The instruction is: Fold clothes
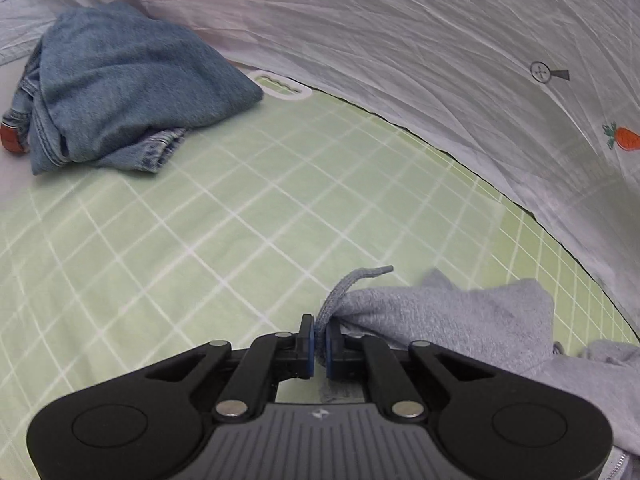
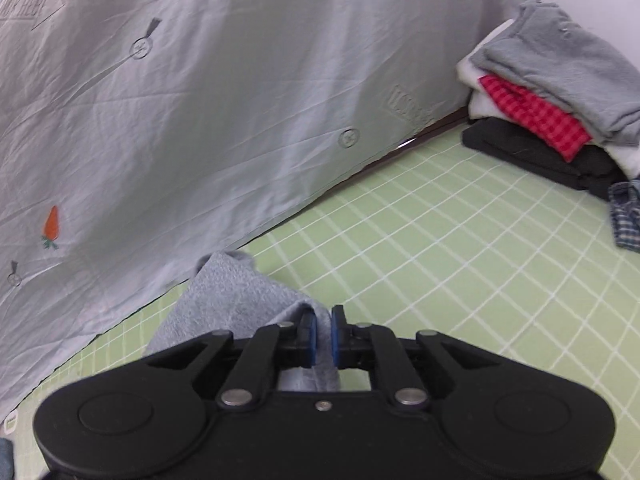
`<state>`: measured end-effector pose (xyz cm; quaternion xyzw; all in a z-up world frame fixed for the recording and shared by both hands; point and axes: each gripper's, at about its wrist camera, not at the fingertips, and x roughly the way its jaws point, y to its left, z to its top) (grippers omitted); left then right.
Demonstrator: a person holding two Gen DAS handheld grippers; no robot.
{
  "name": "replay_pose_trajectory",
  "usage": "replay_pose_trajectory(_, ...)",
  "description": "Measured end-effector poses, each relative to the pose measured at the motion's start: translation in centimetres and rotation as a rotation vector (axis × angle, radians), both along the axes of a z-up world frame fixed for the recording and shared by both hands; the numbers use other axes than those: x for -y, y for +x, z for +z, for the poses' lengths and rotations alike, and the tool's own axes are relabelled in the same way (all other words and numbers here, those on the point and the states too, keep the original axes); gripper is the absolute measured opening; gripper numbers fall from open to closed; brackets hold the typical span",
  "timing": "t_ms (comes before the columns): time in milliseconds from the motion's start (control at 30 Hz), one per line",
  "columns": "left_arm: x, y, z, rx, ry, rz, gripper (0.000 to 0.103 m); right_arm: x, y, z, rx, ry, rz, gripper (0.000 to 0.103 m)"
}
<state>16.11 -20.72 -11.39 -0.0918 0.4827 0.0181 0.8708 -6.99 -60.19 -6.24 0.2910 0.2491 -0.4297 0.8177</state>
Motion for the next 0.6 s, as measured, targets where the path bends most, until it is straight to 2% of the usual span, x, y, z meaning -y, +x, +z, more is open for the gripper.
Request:
replay_pose_trajectory(100,-3.0,0.7,-0.1,-0.019,0.005,0.078,0.006,1.9,-2.8,-1.4,-0.098,0.002,-0.076,0.007)
replay_pose_trajectory(200,-4.7,0.3,-0.7,-0.067,-0.046,0.110,0.006,2.0,-4.1,-3.2,-0.207,0.050,-0.049,0.011)
replay_pose_trajectory(300,-4.6,-0.8,-1.1,-0.093,-0.048,0.089,0.007,-0.6,-3.4,-3.7,-0.290,-0.001,0.047,0.027)
replay_pose_trajectory(333,-4.4,-1.2,-1.2,-0.101,-0.050,0.079,0.007,-1.5,-2.8,-3.5,-0.299,-0.032,0.087,0.039)
replay_pose_trajectory(467,-3.8,-1.7,-1.6,-0.135,-0.049,0.060,0.009,-5.0,0.3,-3.0,-0.302,-0.135,0.299,0.051)
replay_pose_trajectory(533,-3.7,-1.7,-1.6,-0.141,-0.035,0.058,0.013,-6.1,2.0,-3.3,-0.292,-0.136,0.393,0.062)
replay_pose_trajectory(600,-3.5,-1.6,-1.5,-0.146,-0.022,0.056,0.019,-7.1,3.7,-3.8,-0.289,-0.122,0.471,0.062)
